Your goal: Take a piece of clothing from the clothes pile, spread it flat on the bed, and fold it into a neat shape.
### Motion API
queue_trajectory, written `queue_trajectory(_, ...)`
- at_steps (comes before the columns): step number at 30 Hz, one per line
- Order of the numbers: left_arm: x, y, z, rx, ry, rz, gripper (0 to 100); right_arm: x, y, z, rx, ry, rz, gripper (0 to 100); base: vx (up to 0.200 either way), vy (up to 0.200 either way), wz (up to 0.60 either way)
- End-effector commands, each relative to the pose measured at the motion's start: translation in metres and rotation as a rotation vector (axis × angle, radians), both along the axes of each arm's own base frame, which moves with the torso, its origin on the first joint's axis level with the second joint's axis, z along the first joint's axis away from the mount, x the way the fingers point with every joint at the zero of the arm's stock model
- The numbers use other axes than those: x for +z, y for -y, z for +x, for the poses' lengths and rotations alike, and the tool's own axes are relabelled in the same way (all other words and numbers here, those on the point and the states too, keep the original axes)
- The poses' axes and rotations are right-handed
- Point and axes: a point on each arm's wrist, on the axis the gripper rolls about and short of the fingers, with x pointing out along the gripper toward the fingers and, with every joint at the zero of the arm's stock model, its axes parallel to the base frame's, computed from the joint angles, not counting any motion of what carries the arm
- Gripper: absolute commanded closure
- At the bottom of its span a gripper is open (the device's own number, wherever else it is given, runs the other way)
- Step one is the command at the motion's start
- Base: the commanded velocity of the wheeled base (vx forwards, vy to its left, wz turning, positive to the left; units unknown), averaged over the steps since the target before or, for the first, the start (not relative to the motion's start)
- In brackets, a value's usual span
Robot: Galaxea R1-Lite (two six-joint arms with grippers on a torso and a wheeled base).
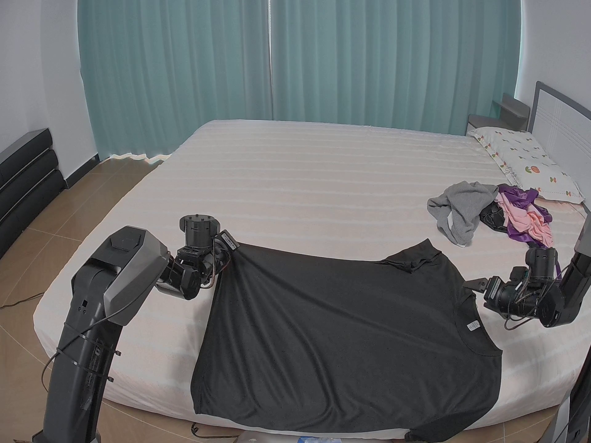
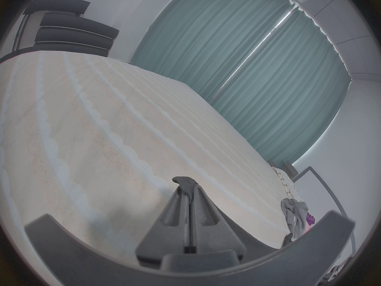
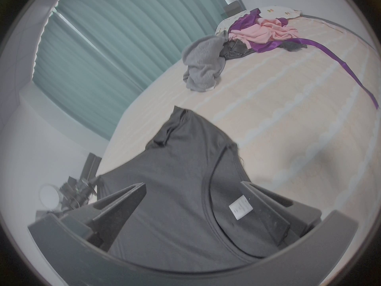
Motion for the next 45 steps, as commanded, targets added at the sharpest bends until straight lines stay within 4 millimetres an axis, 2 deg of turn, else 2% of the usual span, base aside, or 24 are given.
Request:
queue_trajectory(1,-0.005,-0.003,0.004,0.013,0.005,-0.001,100,-0.001,-0.001,0.020,-0.015,0.051,0.017,0,0.000,0.000,0.00)
queue_trajectory(10,-0.010,-0.002,0.001,0.010,-0.013,0.002,100,-0.028,-0.015,0.085,-0.024,0.119,-0.067,0,0.000,0.000,0.00)
queue_trajectory(14,-0.011,-0.001,0.000,0.009,-0.016,0.002,100,-0.032,-0.016,0.101,-0.018,0.132,-0.068,0,0.000,0.000,0.00)
queue_trajectory(18,-0.016,0.000,-0.004,0.006,-0.039,0.006,100,-0.041,-0.014,0.126,-0.022,0.123,-0.104,0,0.000,0.000,0.00)
queue_trajectory(21,-0.017,0.000,-0.005,0.007,-0.043,0.005,100,-0.055,-0.013,0.137,-0.037,0.114,-0.116,0,0.000,0.000,0.00)
queue_trajectory(28,-0.017,0.000,-0.005,0.007,-0.045,0.006,100,-0.068,-0.018,0.149,-0.037,0.115,-0.125,0,0.000,0.000,0.00)
queue_trajectory(32,-0.018,0.000,-0.005,0.007,-0.046,0.006,100,-0.064,-0.020,0.158,-0.035,0.144,-0.113,0,0.000,0.000,0.00)
queue_trajectory(33,-0.018,0.000,-0.005,0.007,-0.046,0.006,100,-0.063,-0.020,0.159,-0.035,0.150,-0.111,100,0.000,0.000,0.00)
queue_trajectory(45,-0.017,0.002,-0.004,0.004,-0.038,0.015,100,-0.060,-0.014,0.167,-0.055,0.173,-0.117,100,0.000,0.000,0.00)
